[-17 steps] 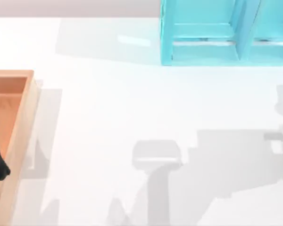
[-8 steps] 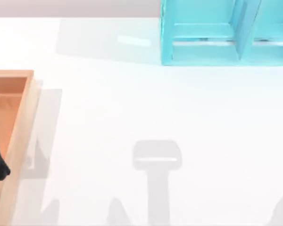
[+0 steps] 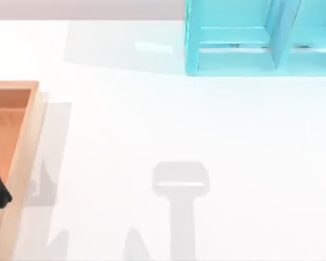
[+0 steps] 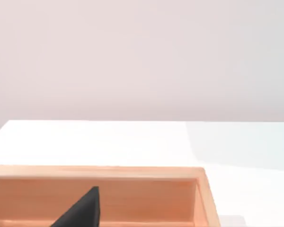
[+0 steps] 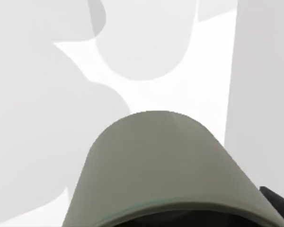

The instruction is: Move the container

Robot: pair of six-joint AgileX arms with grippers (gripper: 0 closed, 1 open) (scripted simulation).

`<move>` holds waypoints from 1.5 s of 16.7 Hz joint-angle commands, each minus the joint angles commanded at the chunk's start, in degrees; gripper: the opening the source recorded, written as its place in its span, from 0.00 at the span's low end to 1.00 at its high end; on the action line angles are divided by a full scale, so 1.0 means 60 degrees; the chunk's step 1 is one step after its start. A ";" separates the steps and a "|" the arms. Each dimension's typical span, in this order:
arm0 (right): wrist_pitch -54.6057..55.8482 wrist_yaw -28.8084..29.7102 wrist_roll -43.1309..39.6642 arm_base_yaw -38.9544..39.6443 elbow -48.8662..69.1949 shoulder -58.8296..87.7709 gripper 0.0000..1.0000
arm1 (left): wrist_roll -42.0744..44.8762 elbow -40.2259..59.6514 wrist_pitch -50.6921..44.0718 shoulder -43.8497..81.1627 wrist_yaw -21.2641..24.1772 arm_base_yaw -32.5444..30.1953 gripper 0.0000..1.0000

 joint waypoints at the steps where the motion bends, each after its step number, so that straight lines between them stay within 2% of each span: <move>1: 0.0033 -0.0001 0.0002 0.0006 -0.0031 0.0006 0.00 | 0.0000 0.0000 0.0000 0.0000 0.0000 0.0000 1.00; 8: 0.2067 0.0003 0.0142 0.0117 -0.1581 0.0454 0.00 | 0.0000 0.0000 0.0000 0.0000 0.0000 0.0000 1.00; 13: 0.2299 0.0003 0.0154 0.0129 -0.1796 0.0538 0.00 | 0.0000 0.0000 0.0000 0.0000 0.0000 0.0000 1.00; 25: 0.2299 0.0003 0.0154 0.0129 -0.1796 0.0538 0.90 | 0.0000 0.0000 0.0000 0.0000 0.0000 0.0000 1.00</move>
